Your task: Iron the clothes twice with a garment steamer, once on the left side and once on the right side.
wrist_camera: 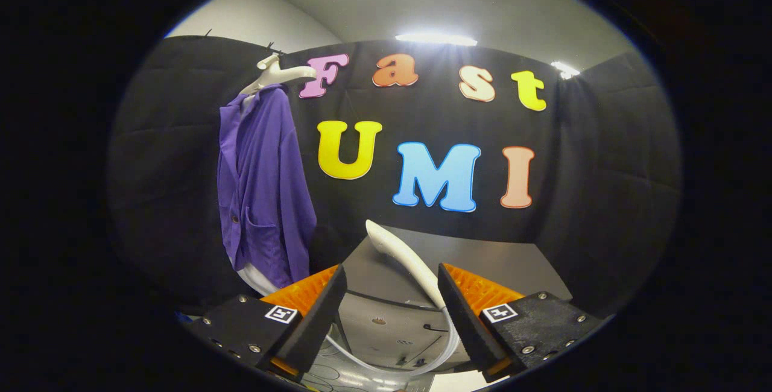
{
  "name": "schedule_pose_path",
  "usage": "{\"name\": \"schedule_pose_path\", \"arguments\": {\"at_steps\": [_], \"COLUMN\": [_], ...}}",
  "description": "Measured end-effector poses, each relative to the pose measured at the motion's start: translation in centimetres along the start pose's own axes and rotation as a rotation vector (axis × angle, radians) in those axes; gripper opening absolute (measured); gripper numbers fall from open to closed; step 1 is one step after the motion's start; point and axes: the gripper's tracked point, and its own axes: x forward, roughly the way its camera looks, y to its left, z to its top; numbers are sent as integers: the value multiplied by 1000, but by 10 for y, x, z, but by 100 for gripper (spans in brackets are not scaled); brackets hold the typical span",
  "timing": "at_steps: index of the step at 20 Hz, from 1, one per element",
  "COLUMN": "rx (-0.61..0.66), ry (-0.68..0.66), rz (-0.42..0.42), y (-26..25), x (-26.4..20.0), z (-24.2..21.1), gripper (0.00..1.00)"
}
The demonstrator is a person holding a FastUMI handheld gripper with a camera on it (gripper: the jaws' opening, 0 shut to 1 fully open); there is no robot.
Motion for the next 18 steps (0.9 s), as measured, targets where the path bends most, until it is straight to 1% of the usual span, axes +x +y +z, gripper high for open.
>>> {"name": "schedule_pose_path", "arguments": {"at_steps": [3, 5, 8, 13, 18], "rx": [123, 155, 196, 117, 100], "ry": [82, 129, 195, 331, 417], "rz": [73, 120, 224, 324, 365], "y": [-31, -43, -45, -48, -54], "x": [41, 68, 100, 139, 163], "z": [-16, -30, -43, -74, -99], "gripper": [95, 95, 95, 94, 95]}}
